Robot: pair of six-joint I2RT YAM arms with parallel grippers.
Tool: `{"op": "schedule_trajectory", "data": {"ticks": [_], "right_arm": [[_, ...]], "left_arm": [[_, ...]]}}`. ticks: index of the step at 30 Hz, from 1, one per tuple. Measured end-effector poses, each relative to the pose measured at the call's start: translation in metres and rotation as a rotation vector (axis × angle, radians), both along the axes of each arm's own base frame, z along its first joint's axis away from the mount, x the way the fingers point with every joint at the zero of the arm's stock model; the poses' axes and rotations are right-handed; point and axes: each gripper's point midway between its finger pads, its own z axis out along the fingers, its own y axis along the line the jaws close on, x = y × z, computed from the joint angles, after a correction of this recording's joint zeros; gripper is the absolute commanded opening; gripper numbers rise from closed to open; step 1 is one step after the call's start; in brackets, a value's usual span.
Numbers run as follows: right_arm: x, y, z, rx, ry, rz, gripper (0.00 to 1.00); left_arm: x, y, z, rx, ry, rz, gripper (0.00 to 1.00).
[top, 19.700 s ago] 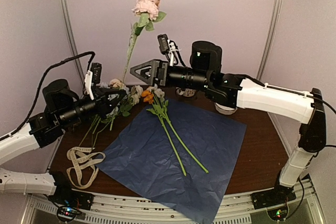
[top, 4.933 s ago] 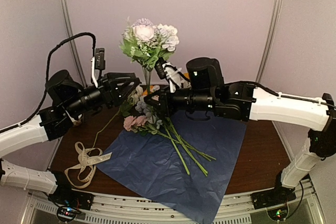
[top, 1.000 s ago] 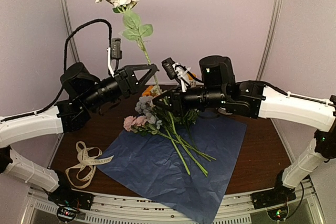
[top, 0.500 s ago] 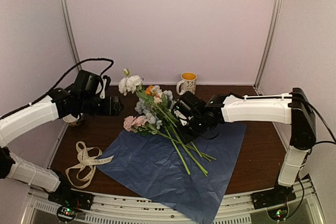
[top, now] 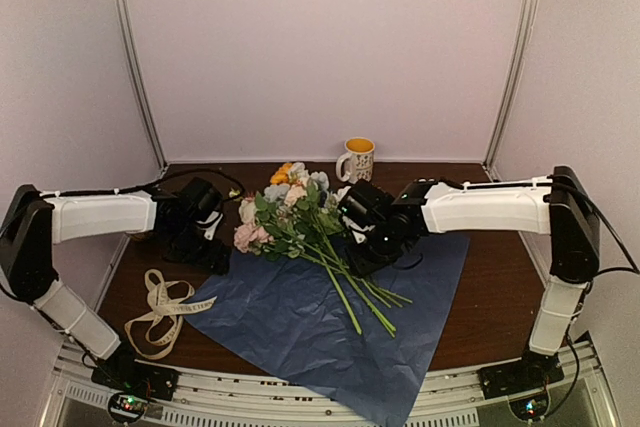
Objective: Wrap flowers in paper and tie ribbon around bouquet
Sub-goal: Place the fake flower on the flattened wrapping paper.
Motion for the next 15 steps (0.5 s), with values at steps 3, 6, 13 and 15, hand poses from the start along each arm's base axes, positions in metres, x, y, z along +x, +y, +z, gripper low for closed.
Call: {"op": "schedule_trajectory", "data": {"ticks": [3, 6, 13, 15], "right_arm": [[-0.003, -0.005, 0.017, 0.022, -0.017, -0.002, 0.42], [-0.004, -0.007, 0.041, 0.061, -0.051, -0.003, 0.43], [-0.014, -0.021, 0.045, 0.046, -0.047, 0.0, 0.47], [-0.021, -0.033, 0.032, 0.008, -0.022, -0.004, 0.5]], "left_arm": [[-0.006, 0.002, -0.013, 0.028, 0.049, -0.031, 0.82], [-0.011, 0.004, -0.02, 0.052, 0.08, -0.056, 0.81], [-0.02, 0.009, -0.052, 0.125, 0.194, -0.104, 0.77], [-0.017, 0.009, -0.053, 0.13, 0.191, -0.106, 0.77]]}}
